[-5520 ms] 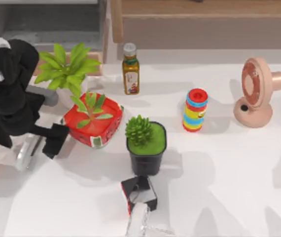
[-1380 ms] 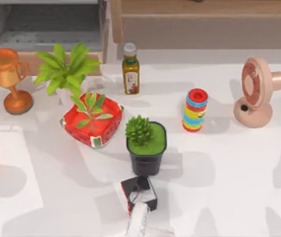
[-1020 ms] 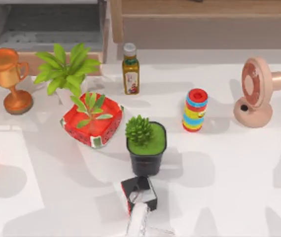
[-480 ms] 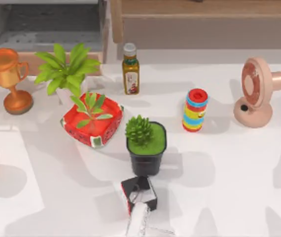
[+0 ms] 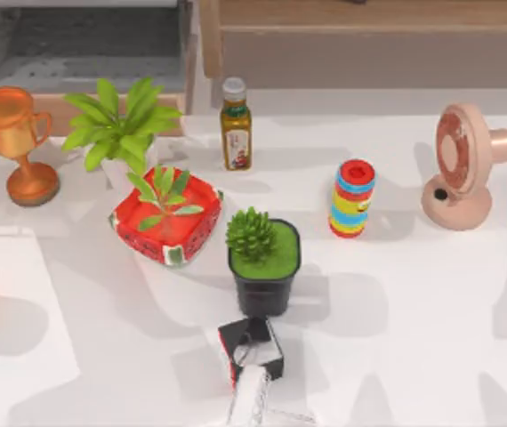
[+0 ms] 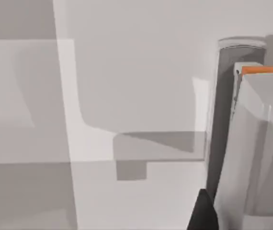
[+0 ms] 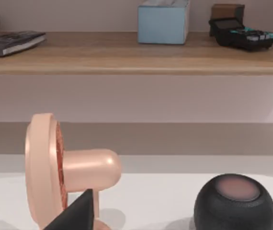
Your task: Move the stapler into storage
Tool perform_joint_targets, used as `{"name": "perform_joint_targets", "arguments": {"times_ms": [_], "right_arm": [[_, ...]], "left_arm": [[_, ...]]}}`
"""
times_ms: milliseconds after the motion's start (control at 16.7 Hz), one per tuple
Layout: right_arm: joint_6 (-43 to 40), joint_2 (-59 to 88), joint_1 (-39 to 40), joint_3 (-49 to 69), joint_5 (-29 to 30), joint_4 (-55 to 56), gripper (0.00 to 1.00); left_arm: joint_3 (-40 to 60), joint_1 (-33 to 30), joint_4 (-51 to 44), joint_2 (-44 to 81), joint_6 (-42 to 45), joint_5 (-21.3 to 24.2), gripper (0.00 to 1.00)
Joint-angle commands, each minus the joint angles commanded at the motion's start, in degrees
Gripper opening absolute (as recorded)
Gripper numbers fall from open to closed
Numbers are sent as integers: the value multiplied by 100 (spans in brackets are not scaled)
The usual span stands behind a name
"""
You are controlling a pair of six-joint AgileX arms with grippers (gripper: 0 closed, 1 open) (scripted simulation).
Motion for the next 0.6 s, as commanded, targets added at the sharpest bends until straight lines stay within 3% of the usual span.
{"name": "perform_joint_targets", "arguments": {"times_ms": [360,600], "right_arm": [[0,0,0,0,0,0,100],[0,0,0,0,0,0,100]], "left_arm": [[0,0,0,0,0,0,98],[0,0,0,0,0,0,100]]}}
